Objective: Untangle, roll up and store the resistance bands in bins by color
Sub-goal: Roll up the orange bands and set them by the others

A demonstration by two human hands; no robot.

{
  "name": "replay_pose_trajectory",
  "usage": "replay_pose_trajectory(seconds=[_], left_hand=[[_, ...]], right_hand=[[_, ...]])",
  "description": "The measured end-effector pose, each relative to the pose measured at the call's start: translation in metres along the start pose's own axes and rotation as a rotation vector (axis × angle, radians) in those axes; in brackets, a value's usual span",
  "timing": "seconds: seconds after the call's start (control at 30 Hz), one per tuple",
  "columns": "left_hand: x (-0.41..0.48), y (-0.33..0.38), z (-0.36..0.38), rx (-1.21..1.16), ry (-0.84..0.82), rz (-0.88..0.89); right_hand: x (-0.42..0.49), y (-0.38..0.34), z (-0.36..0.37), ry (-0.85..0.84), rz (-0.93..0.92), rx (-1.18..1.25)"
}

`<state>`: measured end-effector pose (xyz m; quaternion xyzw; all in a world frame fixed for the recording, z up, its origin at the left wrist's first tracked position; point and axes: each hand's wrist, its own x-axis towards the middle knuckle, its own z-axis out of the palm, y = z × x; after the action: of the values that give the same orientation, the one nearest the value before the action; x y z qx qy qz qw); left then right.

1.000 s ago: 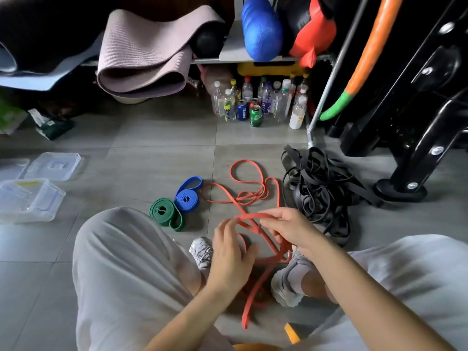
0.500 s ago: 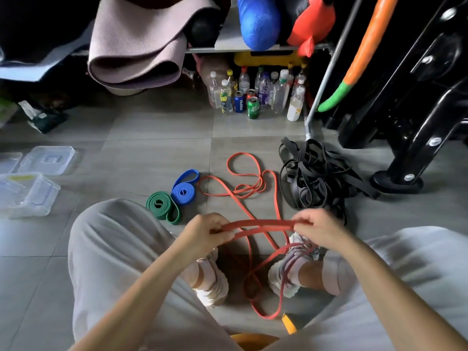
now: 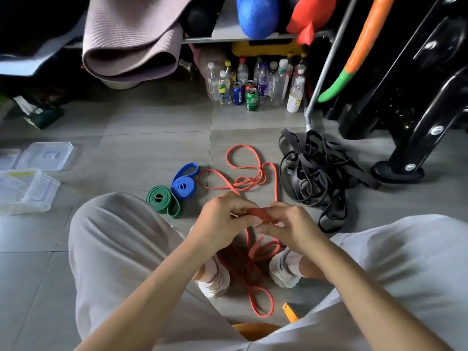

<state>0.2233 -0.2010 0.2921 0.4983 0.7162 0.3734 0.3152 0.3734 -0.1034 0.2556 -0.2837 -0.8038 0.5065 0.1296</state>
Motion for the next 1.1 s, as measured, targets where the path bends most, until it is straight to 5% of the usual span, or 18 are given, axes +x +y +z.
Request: replay_pose_trajectory(seconds=[0.17,0.33,0.4,0.53,0.6,0.77,1.1], left_hand=[[-0.006,0.011,-0.005,-0.413,-0.057,-0.05],[-0.007,0.006,-0.01,-0.856,0.074,-0.273],[-0.007,-0.002,-0.014,-0.6,0.076,-0.251],[-0.008,-0.007,-0.019,0.399,-0.077,-0.037],[-0.011,-0.003,-0.012,0.69,-0.176,0.033],[-0.01,0.007,0.007,0.728,-0.218,0.028],[-0.008,0.0,-0.005,0.362,-0.173,-0.039]], right_hand=[[-0.003,-0.003,0.003,0.049,0.006,0.053],[-0.008,-0.016,0.0,0.064,0.073,0.325],[-0.009,-0.016,-0.002,0.073,0.057,0.249],[-0.008,-0.015,-0.005,-0.023,0.005,-0.173],[-0.007,-0.019,0.0,-0.104,-0.033,-0.352],[-0.006,-0.025,0.006,-0.139,-0.047,-0.292],[-0.008,-0.017,-0.009,-0.13,0.075,-0.182]])
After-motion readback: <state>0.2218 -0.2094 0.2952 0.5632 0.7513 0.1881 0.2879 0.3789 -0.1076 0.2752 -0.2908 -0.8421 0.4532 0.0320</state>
